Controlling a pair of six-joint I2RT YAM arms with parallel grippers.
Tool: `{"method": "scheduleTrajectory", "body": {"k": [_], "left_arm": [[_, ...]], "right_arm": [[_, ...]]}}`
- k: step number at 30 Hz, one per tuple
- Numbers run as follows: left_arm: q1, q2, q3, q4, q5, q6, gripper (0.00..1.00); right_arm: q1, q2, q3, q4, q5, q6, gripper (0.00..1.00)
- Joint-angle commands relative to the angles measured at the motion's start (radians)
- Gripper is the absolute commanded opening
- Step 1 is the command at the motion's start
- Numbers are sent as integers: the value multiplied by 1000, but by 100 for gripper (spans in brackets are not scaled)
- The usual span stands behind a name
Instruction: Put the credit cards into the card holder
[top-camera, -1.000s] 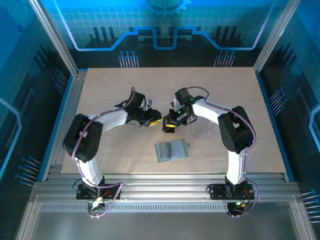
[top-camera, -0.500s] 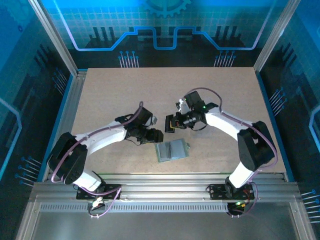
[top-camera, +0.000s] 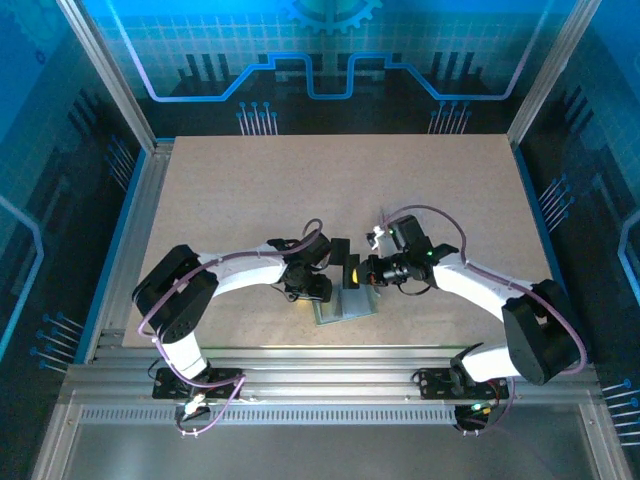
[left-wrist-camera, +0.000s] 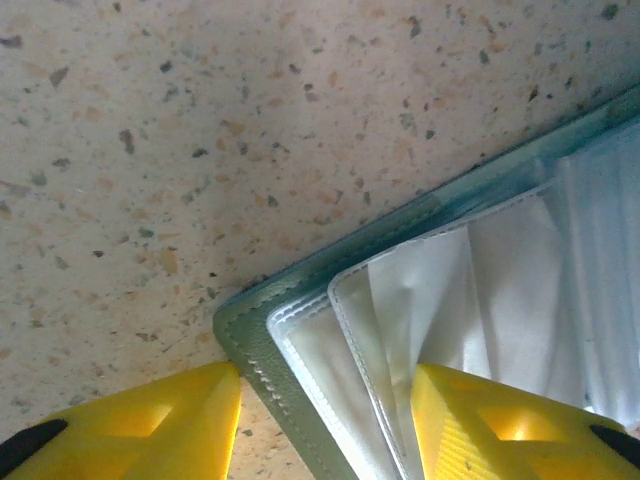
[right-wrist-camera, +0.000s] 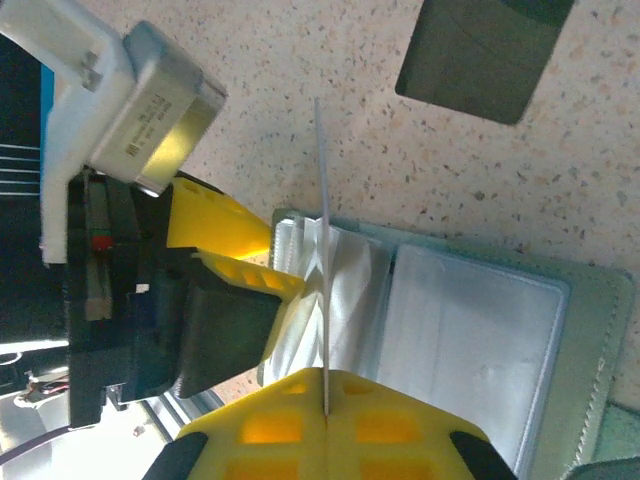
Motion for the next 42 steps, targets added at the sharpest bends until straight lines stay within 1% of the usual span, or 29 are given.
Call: {"method": "scheduleTrajectory", "body": {"k": [1,6,9,16,20,26,32,42], "left_arm": [[-11,23,7,-33,-49,-27,46],[-13,15,-27,-24,-46,-43,37],[-15,15,-40,-12,-35,-50,35],[-17,26,-43,-5,-29,-57,35],[-19,32,-49,2,-21,-61,34],[-20,29,-57,4,-22,-63,33],[-20,29,-60,7,-19,-66,33],[-19,30,-64,12,-14,-69,32]], "right_arm": [[-9,-8,-33,65,-20,-13,0],[-12,22,-57,114,-37,-11,0],[-11,39,-69,142,-42,-4,0],[4,100,-96,227,-69,30,0],[16,120,-98,215,-36,22,0],[22,121,-108,213,-19,22,0],[50,128,-106,211,-1,21,0],[95,158,-103,237,4,33,0]]}}
